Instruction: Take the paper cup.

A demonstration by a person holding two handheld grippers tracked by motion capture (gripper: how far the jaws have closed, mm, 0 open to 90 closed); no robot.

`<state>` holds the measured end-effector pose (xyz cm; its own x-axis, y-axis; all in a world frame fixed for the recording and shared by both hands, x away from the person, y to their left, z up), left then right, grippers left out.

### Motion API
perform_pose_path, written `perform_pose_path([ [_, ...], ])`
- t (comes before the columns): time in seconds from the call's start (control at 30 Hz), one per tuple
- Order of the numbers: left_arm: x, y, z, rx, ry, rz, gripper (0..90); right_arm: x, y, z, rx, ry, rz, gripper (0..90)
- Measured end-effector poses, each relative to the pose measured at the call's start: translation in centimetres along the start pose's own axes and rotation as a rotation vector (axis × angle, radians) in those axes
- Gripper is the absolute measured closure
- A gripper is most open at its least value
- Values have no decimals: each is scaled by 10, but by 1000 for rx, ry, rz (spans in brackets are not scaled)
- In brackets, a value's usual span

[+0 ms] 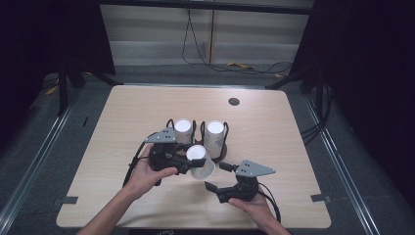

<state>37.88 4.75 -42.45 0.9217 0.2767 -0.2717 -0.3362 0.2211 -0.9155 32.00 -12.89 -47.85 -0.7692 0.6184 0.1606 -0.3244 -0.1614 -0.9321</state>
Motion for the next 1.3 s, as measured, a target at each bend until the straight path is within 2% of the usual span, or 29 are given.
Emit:
perform_pose_path([
  [0.03,-1,0,0,-12,13,16,351,1,0,1,-7,-4,5,147],
  [0.13,-2,0,0,-12,15,19,351,1,-1,1,-20,-7,5,148],
  [0.27,-4,-2,2,-36,36,48,351,1,-2,2,-38,-15,0,146],
  [0.33,-6,-3,2,-49,48,63,351,2,-5,3,-69,-24,0,149],
  [0.4,-6,-3,2,-48,54,64,351,2,-7,4,-90,-34,-3,155],
  [0.43,-7,-3,0,-43,56,60,351,2,-10,5,-128,-44,-7,154],
  [0.47,-7,-3,0,-43,56,60,351,2,-10,5,-128,-44,-7,154],
  [0.5,-8,-4,-1,-44,62,60,351,3,-11,5,-151,-56,-16,152],
  [0.87,-16,-7,-3,-50,77,51,351,5,-13,3,-192,-79,-35,152],
  [1.13,-20,-10,-5,-64,83,47,352,3,-14,3,-209,-69,-29,164],
  [1.3,-24,-11,-6,-62,107,50,351,5,-16,4,-219,-87,-35,160],
])
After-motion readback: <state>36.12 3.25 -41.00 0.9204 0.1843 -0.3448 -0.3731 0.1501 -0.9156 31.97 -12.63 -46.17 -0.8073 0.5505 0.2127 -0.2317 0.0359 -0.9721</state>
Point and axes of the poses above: each handheld gripper's, and its own axes: z roughly backward along the jaws, y roughly out of its underside, x roughly to its left, the point moved 5 cm from there along -z, roughly forward along the jaws, and after that the axes turned 1 degree about -x, right-handed, at the moved point
